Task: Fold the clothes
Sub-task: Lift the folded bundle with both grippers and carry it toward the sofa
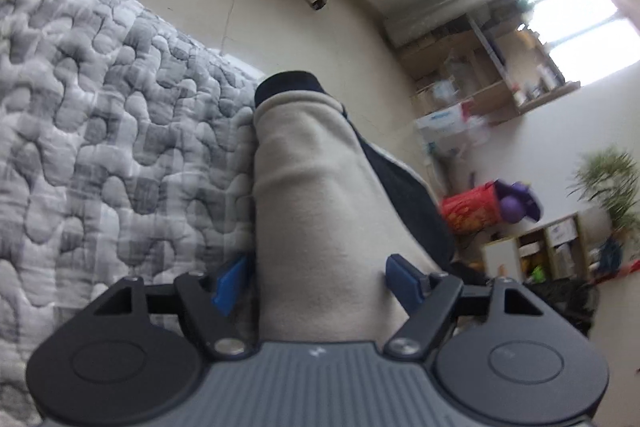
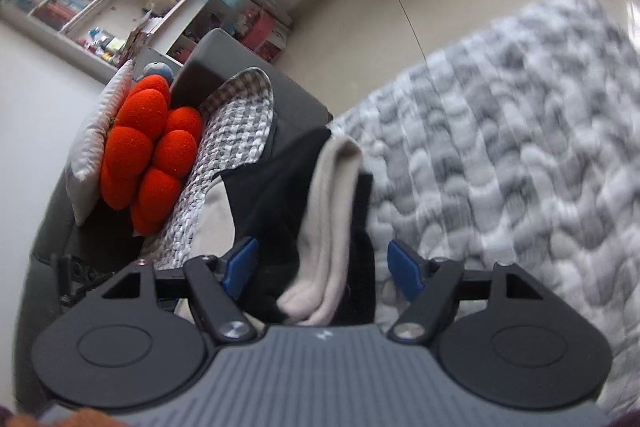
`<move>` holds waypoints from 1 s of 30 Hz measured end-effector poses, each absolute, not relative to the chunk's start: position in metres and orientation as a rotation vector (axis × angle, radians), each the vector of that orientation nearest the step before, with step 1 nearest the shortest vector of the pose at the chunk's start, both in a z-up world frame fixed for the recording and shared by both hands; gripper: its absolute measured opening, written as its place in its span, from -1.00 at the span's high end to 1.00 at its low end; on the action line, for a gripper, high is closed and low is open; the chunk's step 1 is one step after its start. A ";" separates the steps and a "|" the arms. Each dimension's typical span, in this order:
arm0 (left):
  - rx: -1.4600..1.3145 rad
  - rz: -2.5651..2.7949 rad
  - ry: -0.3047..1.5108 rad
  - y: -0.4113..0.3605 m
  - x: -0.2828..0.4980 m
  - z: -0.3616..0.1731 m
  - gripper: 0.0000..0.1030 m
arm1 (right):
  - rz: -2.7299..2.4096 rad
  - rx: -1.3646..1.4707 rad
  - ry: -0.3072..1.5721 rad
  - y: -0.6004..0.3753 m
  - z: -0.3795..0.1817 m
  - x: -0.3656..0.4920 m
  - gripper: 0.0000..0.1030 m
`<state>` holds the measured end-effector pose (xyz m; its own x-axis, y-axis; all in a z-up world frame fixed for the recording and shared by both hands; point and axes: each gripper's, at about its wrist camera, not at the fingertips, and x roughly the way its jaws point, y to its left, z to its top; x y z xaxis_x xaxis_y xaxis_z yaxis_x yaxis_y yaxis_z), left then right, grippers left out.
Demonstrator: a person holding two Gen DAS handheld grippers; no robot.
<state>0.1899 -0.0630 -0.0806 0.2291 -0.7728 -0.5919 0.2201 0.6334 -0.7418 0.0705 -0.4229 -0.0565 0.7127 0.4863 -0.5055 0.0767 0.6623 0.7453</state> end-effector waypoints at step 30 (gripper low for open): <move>-0.805 -0.632 0.852 0.047 0.138 -0.029 0.25 | 0.480 0.855 0.702 -0.311 0.001 0.101 0.09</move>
